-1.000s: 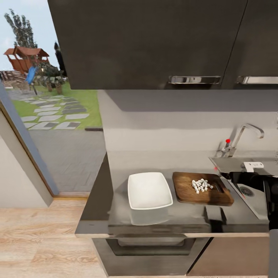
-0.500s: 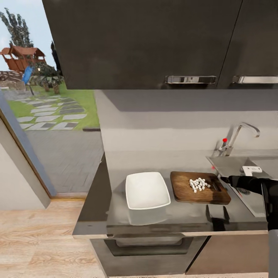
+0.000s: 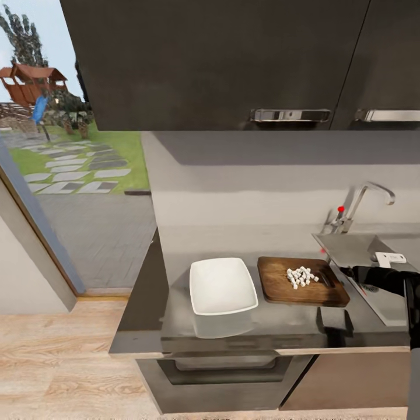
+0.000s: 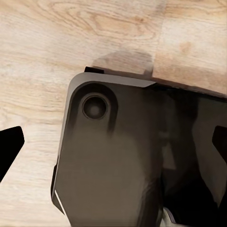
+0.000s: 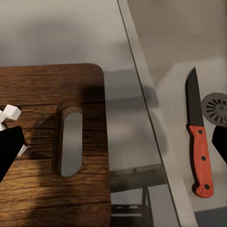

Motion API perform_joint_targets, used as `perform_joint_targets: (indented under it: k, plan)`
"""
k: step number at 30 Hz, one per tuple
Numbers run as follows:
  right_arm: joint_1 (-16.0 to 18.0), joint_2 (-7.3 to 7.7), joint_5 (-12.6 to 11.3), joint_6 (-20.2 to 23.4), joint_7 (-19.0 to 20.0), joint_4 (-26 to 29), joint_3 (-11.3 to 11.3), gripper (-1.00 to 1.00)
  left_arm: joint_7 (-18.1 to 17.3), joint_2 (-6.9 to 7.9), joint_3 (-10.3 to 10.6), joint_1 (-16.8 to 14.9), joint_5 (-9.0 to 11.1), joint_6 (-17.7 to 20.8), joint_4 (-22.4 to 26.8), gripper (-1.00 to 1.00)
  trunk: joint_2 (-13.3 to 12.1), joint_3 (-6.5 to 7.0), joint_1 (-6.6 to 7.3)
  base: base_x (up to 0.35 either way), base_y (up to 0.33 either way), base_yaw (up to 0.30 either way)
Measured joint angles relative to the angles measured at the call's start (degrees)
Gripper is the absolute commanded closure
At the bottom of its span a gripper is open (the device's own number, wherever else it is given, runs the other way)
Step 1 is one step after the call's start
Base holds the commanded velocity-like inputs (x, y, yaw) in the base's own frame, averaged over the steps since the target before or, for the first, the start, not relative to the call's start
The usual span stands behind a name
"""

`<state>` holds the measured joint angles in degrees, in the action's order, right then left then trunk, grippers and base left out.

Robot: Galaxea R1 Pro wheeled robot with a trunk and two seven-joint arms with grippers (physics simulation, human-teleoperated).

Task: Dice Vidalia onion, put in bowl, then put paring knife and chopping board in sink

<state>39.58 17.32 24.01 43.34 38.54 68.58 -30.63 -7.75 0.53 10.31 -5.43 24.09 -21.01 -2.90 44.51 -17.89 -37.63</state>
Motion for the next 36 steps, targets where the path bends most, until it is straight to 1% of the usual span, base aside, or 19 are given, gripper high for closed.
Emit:
perform_joint_targets:
  k: [7, 13, 19, 24, 30, 36]
  plan:
    - [0.0, 0.01, 0.0, 0.0, 0.0, 0.0, -0.1, -1.00, 0.0, -0.02, 0.0, 0.0, 0.0, 0.0, 0.0, -1.00, 0.0, -0.46, 0.01, 0.035, 0.000, 0.000]
    - [0.0, 0.00, 0.0, 0.0, 0.0, 0.0, -0.1, -1.00, 0.0, -0.07, 0.0, 0.0, 0.0, 0.0, 0.0, -1.00, 0.0, -0.79, 0.02, 0.161, -0.032, 0.000]
    - [0.0, 0.00, 0.1, 0.1, 0.0, 0.0, 0.0, -1.00, 0.0, -0.08, 0.0, 0.0, 0.0, 0.0, 0.0, -1.00, 0.0, -0.85, 0.01, 0.089, -0.069, 0.000]
    - [0.0, 0.00, 0.1, 0.1, 0.0, 0.0, 0.0, -1.00, 0.0, -0.08, 0.0, 0.0, 0.0, 0.0, 0.0, -1.00, 0.0, -0.85, 0.00, 0.012, -0.012, 0.000]
    - [0.0, -0.01, 0.1, 0.1, 0.0, 0.0, 0.1, -1.00, 0.0, -0.08, 0.0, 0.0, 0.0, 0.0, 0.0, -1.00, 0.0, -0.85, 0.00, 0.002, -0.141, 0.000]
    - [0.0, -0.08, 0.0, 0.1, 0.0, 0.0, 0.2, -1.00, 0.0, -0.08, 0.0, 0.0, 0.0, 0.0, 0.0, -1.00, 0.0, -0.85, 0.00, 0.000, -0.031, 0.000]
